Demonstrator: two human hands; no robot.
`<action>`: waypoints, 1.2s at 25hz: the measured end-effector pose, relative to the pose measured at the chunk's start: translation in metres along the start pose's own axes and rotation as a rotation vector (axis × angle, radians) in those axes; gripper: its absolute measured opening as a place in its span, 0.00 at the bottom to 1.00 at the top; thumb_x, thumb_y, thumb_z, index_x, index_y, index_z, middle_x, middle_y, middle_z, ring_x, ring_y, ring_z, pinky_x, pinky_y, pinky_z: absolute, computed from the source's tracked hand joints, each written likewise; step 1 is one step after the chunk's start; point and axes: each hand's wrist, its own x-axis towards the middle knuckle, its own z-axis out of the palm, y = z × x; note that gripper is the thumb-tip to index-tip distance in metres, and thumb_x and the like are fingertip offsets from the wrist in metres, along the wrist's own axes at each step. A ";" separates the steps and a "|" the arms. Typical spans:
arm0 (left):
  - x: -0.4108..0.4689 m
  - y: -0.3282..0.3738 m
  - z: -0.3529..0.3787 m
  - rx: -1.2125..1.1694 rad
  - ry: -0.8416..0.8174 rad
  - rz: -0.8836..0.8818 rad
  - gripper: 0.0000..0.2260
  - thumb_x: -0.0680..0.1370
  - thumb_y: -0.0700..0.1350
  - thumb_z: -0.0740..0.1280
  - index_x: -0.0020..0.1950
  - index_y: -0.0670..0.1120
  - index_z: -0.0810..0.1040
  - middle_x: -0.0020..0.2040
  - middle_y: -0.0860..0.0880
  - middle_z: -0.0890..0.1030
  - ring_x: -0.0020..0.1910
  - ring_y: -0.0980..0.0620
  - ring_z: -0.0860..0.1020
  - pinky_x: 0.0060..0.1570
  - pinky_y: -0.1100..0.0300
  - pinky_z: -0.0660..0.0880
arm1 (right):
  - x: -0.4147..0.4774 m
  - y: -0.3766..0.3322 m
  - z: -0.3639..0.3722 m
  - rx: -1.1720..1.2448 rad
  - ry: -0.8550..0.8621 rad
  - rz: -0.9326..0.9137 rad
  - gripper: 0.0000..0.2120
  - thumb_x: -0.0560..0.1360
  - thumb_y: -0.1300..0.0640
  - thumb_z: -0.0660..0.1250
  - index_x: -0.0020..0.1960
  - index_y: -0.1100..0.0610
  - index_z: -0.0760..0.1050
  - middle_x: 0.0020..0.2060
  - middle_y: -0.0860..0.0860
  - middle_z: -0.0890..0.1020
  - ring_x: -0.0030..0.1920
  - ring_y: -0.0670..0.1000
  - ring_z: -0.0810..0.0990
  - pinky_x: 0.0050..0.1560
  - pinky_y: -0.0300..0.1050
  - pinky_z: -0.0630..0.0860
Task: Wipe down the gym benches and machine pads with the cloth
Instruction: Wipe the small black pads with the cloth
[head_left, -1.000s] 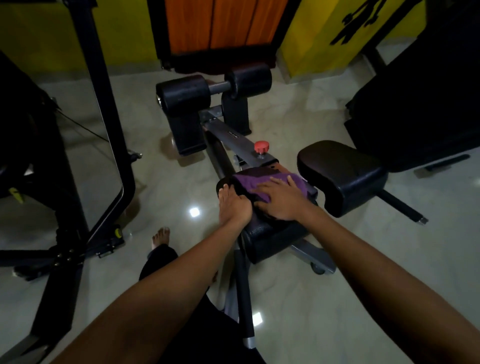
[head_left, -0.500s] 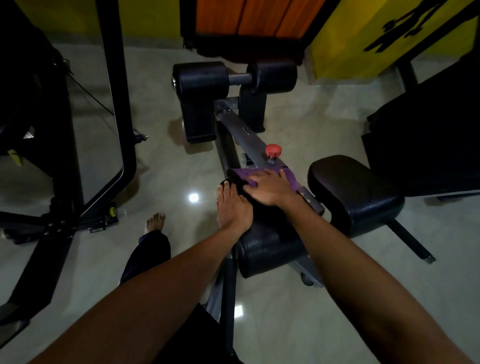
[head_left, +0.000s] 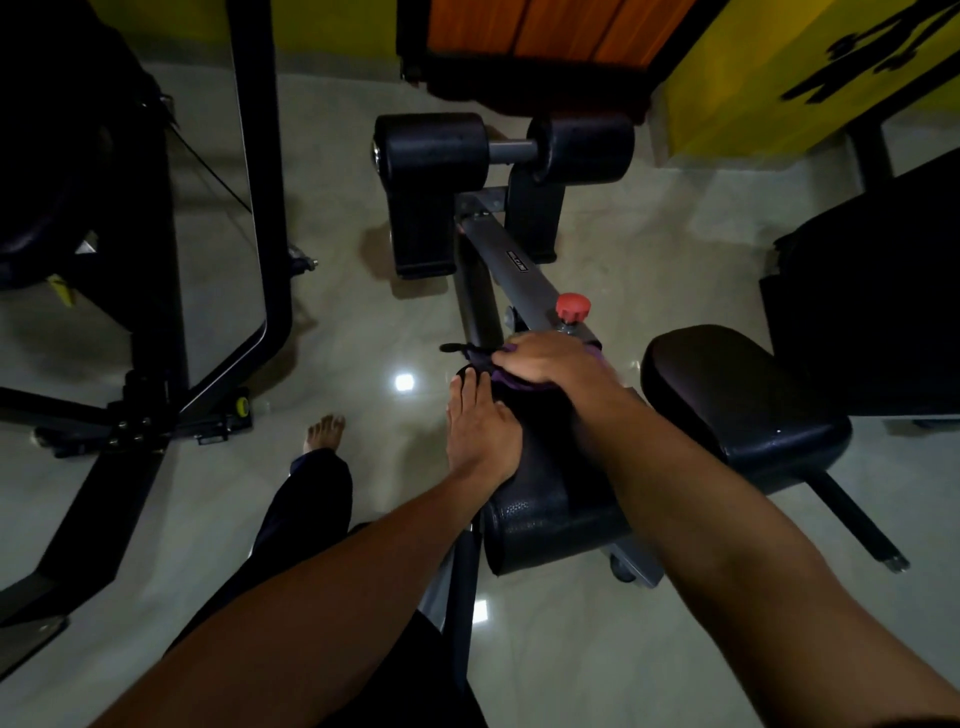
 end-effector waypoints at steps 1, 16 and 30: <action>-0.001 0.000 0.000 -0.006 0.012 0.012 0.26 0.83 0.42 0.53 0.82 0.44 0.55 0.82 0.47 0.54 0.81 0.50 0.46 0.80 0.54 0.45 | 0.006 -0.014 -0.002 -0.039 -0.030 -0.016 0.32 0.75 0.29 0.51 0.66 0.47 0.75 0.68 0.56 0.77 0.66 0.61 0.75 0.62 0.59 0.70; 0.001 0.002 -0.004 0.031 -0.028 0.015 0.24 0.84 0.43 0.52 0.81 0.43 0.57 0.82 0.46 0.54 0.81 0.48 0.46 0.80 0.54 0.43 | -0.084 0.010 0.043 0.095 0.324 -0.034 0.28 0.79 0.34 0.59 0.75 0.47 0.69 0.76 0.51 0.68 0.78 0.59 0.61 0.78 0.67 0.47; 0.008 -0.005 0.000 0.117 -0.073 0.016 0.25 0.84 0.44 0.51 0.82 0.42 0.54 0.83 0.46 0.51 0.81 0.48 0.44 0.79 0.55 0.42 | -0.154 -0.003 0.080 0.183 0.414 0.045 0.30 0.78 0.36 0.54 0.77 0.46 0.67 0.78 0.46 0.67 0.81 0.53 0.56 0.80 0.60 0.40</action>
